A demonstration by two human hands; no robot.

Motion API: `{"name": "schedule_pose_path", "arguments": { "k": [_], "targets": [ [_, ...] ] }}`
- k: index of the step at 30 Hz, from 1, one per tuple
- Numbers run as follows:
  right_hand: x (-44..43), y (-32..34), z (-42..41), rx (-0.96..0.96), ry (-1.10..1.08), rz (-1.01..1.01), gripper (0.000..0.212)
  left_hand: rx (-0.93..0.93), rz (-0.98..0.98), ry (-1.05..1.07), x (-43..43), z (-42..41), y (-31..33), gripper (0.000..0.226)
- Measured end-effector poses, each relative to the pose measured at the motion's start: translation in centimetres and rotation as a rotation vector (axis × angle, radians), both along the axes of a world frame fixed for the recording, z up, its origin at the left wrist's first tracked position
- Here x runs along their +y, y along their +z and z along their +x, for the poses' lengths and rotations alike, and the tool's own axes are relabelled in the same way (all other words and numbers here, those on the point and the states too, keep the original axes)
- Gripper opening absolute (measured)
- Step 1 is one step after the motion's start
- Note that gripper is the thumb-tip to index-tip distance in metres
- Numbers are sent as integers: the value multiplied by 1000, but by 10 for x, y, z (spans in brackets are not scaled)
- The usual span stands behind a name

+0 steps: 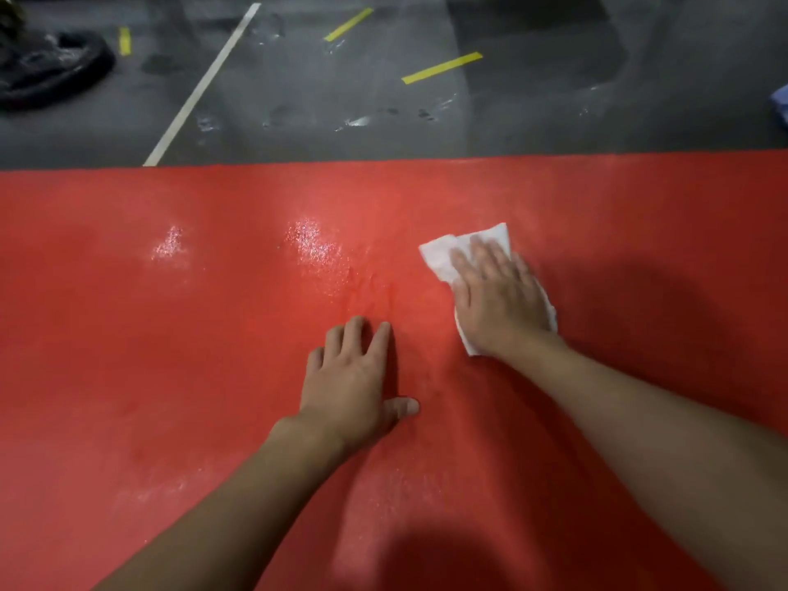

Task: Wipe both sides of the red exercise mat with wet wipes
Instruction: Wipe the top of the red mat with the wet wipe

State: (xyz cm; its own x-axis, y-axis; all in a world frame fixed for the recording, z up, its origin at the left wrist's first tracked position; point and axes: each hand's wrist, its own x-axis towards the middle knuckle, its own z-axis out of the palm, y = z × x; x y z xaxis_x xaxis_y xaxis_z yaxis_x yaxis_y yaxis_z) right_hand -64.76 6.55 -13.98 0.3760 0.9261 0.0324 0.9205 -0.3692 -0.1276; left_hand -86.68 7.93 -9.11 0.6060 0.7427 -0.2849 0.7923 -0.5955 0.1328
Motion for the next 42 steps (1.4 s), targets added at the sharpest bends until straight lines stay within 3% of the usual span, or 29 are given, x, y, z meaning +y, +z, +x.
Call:
{"name": "schedule_pose_path", "arguments": {
  "k": [2,6,7,10,11,15,17,19,20,24,25,28,29,31,33,34,37,38,42],
  "targets": [
    [-1,-4,-26,35,-139,13,54,18,-55,-5,-5,0,-1,111],
    [-19,3,-32,-6,290,-47,58,98,-254,-59,-1,-7,4,135],
    [-18,6,-19,-19,265,-45,58,105,-267,-72,0,-13,5,138],
    [-25,4,-27,28,-126,-45,55,108,-216,-83,-2,-21,5,136],
    [-29,1,-49,45,-134,-23,56,105,-191,-77,-4,-20,6,134],
    [-54,3,-63,-13,331,-127,65,49,-86,-19,-17,-26,6,125],
    [-50,5,-36,-15,184,-111,63,16,-10,6,-27,-38,4,115],
    [-54,3,-47,-11,-87,-91,59,25,-39,-6,-38,-46,1,112],
    [-57,0,-66,-16,-95,-64,59,50,-85,-17,-41,-47,0,117],
    [-79,1,-71,-70,393,-134,61,128,-223,-42,-41,-49,2,138],
    [-77,4,-53,-87,378,-154,62,125,-235,-43,-42,-52,2,139],
    [-82,7,-50,-6,-97,-134,59,100,-212,-34,-47,-59,3,134],
    [-87,3,-71,-25,-126,-103,60,95,-188,-24,-51,-58,4,132],
    [-104,1,-107,-40,104,-65,62,101,-144,-11,-56,-54,5,129],
    [-115,6,-94,-41,374,-110,61,101,-81,-1,-61,-56,4,124],
    [-113,8,-79,-53,385,-111,59,94,-54,8,-64,-59,3,121],
    [-118,7,-81,-23,-25,-116,58,72,-77,16,-74,-68,-1,110],
    [-120,4,-100,-35,-65,-111,60,69,-112,15,-76,-69,-2,111],
    [-144,7,-103,-80,432,-119,59,119,-281,-29,-71,-73,0,137]
  ]
}}
